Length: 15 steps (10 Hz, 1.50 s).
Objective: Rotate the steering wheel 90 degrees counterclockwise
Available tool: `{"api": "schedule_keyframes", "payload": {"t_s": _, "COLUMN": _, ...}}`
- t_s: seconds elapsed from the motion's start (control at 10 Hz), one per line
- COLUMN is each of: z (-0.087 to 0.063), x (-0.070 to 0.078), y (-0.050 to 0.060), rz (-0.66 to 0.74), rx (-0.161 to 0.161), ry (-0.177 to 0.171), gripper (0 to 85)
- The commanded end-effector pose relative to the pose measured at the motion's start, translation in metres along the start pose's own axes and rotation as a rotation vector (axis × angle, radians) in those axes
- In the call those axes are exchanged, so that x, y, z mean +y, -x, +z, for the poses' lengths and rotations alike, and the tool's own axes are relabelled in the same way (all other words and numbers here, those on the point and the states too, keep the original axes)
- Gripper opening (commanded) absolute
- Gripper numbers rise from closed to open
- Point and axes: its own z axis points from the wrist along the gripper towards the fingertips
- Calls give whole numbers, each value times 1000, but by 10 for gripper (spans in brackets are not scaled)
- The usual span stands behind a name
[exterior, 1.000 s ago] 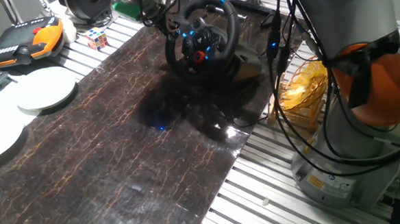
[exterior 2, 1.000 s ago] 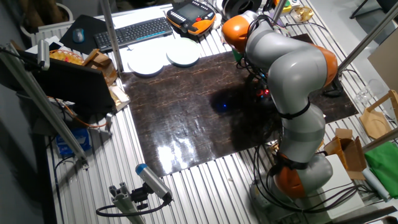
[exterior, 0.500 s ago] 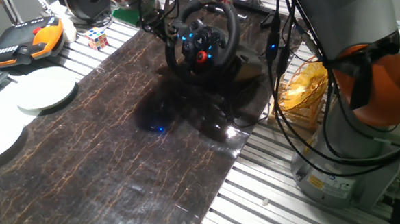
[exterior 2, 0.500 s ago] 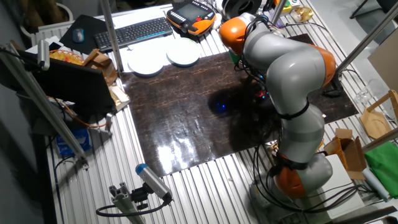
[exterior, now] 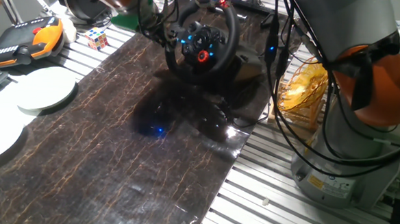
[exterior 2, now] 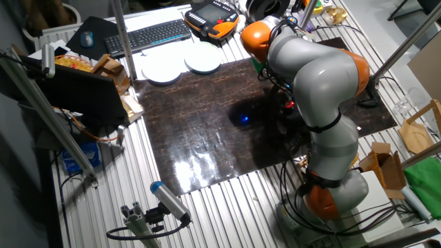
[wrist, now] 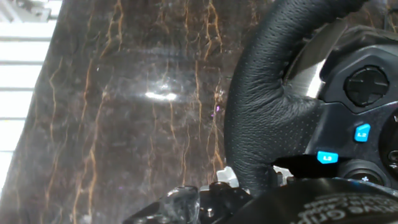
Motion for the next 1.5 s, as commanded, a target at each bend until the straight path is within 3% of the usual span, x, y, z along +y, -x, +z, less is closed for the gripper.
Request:
{"api": "schedule_keyframes", "payload": {"t_s": 0.0, "z": 0, "x": 0, "y": -2, "rz": -14, "rx": 3, "ry": 1, "gripper": 7}}
{"api": "schedule_keyframes", "payload": {"t_s": 0.4, "z": -2, "x": 0, "y": -9, "rz": -67, "rx": 20, "ry": -5, "gripper": 7}}
{"api": "schedule_keyframes", "payload": {"t_s": 0.7, "z": -3, "x": 1, "y": -10, "rz": -71, "rx": 9, "ry": 0, "gripper": 17}}
{"api": "schedule_keyframes", "payload": {"t_s": 0.8, "z": -3, "x": 1, "y": -9, "rz": -78, "rx": -2, "ry": 5, "gripper": 163}}
{"api": "schedule_keyframes", "payload": {"t_s": 0.9, "z": -4, "x": 1, "y": -8, "rz": -86, "rx": -15, "ry": 8, "gripper": 383}}
{"api": "schedule_keyframes", "payload": {"t_s": 1.1, "z": -5, "x": 1, "y": -3, "rz": -84, "rx": -18, "ry": 25, "gripper": 687}}
{"api": "schedule_keyframes", "payload": {"t_s": 1.2, "z": -6, "x": 1, "y": -2, "rz": -84, "rx": -19, "ry": 27, "gripper": 793}}
{"api": "schedule_keyframes", "payload": {"t_s": 1.4, "z": -3, "x": 2, "y": -1, "rz": -90, "rx": -25, "ry": 27, "gripper": 847}}
